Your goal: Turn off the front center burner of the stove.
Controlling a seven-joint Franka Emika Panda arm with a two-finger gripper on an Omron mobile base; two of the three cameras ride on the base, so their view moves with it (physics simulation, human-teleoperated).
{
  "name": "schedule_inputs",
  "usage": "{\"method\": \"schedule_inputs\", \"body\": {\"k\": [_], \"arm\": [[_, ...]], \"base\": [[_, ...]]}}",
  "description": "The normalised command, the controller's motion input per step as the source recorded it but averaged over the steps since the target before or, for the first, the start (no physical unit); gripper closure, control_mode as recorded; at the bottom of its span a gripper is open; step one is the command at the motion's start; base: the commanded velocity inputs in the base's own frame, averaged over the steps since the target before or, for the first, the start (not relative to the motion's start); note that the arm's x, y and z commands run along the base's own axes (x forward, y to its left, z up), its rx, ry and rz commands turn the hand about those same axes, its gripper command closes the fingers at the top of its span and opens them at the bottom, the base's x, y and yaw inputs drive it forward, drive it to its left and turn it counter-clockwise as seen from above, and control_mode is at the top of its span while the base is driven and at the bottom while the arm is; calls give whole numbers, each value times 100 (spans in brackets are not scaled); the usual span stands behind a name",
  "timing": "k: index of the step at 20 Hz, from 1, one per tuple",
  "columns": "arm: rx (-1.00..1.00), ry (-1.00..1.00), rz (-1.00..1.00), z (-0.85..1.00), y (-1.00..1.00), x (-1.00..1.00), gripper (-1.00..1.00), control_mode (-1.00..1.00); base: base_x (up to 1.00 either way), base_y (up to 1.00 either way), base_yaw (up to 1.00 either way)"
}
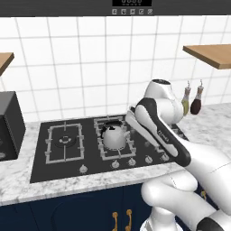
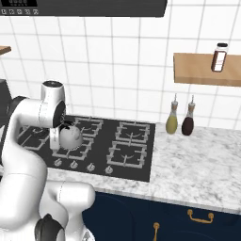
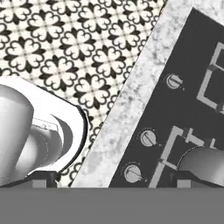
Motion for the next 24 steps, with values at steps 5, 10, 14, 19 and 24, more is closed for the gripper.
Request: {"method": "schedule_inputs", "body": {"k": [5, 10, 14, 19, 24], "arm": [[-13, 6, 37, -38, 36, 0, -100, -100], [-8, 4, 14, -35, 10, -1, -100, -100], [-1, 0, 2, -37, 10, 19, -100, -100], [0, 0, 7, -44, 11, 11, -100, -100], [0, 0, 13, -48, 13, 17, -100, -100]], "base": [[0, 0, 0], [0, 0, 0], [0, 0, 0], [0, 0, 0], [0, 0, 0]]}}
